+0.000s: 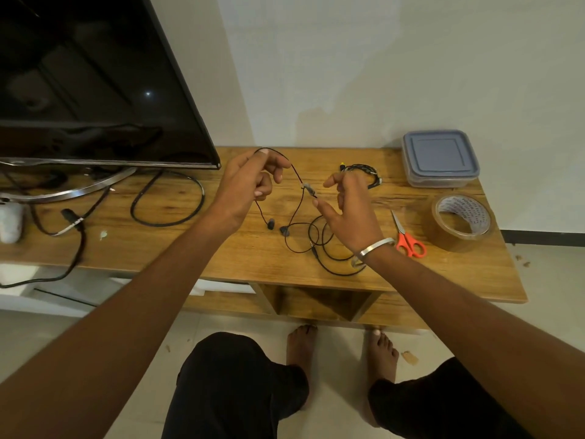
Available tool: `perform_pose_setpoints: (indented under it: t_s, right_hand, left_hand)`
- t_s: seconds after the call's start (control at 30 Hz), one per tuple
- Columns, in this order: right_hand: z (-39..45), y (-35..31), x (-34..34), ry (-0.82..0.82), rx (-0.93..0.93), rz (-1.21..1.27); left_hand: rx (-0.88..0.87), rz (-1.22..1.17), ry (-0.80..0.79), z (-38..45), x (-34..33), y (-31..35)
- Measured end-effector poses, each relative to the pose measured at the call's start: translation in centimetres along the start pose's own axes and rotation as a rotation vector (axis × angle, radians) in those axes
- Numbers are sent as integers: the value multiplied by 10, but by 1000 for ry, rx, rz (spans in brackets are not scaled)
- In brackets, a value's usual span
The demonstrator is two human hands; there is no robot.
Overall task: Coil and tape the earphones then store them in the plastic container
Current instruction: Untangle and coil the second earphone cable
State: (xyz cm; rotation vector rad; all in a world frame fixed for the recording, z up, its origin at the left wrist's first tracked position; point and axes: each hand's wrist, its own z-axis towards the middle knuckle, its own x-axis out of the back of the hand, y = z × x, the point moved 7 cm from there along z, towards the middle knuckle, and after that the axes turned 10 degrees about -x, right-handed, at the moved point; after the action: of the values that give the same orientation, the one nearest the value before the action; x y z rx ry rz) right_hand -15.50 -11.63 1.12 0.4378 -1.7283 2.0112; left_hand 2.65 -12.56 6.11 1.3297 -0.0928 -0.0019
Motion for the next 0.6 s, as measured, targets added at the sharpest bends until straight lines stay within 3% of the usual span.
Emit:
perform_pose_setpoints:
  t_s: [0.1, 0.2, 0.33, 0.5, 0.6]
  right_hand:
    - [3, -9, -12, -67, 37, -31]
    - [4, -12, -18, -167, -50, 71]
    - [0, -9, -17, -245, -89, 162]
    - [-2, -4, -8, -270, -154, 322]
    - [0, -5, -2, -269, -170, 367]
  left_hand:
    - [-16, -13, -25, -2, -2, 1]
    - [-15, 26, -20, -5, 1, -2]
    - [71, 133, 99, -7, 17, -12]
    - [226, 470, 55, -18, 17, -29]
    - [196, 703, -63, -19, 7, -30]
